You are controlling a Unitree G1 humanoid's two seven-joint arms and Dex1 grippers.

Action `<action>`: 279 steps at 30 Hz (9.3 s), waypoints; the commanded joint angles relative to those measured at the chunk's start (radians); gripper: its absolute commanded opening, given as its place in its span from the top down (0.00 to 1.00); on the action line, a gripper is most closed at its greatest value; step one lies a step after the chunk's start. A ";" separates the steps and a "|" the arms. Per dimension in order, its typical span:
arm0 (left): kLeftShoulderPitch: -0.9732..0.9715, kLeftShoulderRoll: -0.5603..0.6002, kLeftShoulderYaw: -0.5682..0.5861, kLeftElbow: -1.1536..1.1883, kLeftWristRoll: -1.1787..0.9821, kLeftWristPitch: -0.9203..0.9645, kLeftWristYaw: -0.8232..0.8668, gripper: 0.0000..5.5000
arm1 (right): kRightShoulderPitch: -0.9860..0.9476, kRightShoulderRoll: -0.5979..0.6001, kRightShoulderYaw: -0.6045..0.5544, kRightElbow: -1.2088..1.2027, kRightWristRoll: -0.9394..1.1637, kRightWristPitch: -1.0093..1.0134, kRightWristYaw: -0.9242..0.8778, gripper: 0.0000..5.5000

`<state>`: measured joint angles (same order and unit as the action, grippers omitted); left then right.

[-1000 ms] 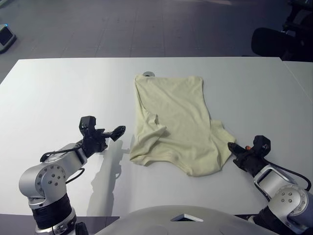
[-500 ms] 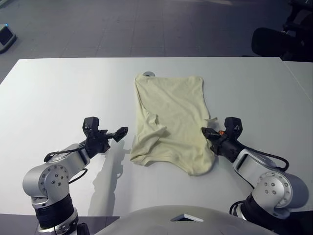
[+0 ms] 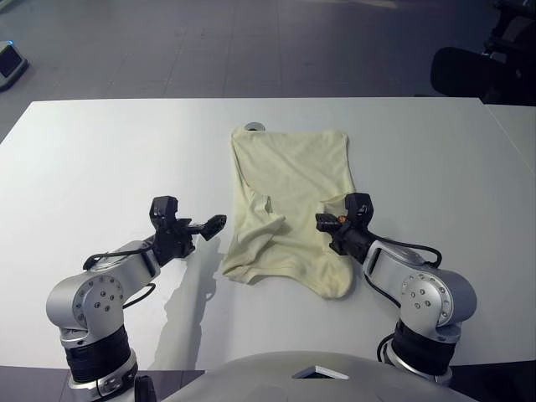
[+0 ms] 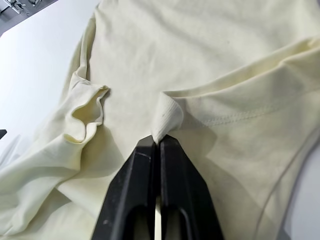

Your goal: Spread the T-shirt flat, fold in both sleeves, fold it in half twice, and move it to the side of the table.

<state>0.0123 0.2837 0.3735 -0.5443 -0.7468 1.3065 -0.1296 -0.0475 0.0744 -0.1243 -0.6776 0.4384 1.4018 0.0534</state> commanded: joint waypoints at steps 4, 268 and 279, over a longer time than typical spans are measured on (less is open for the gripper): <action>-0.026 0.003 -0.015 0.022 0.010 0.003 0.005 0.02 | 0.044 0.102 0.091 0.009 0.045 0.002 -0.011 0.99; -1.026 0.181 -0.782 1.454 1.145 -1.730 -0.432 0.02 | -0.451 -0.665 0.531 0.482 -0.465 -1.135 1.149 0.02; -0.407 0.454 -0.578 0.746 0.983 -1.366 -0.616 0.02 | -0.428 -0.645 0.400 0.604 -0.524 -1.103 0.857 0.02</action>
<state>-0.4925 0.7141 -0.2195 0.3398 0.2676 -0.1382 -0.7004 -0.4991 -0.5719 0.3068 -0.1093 -0.0705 0.3071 0.9643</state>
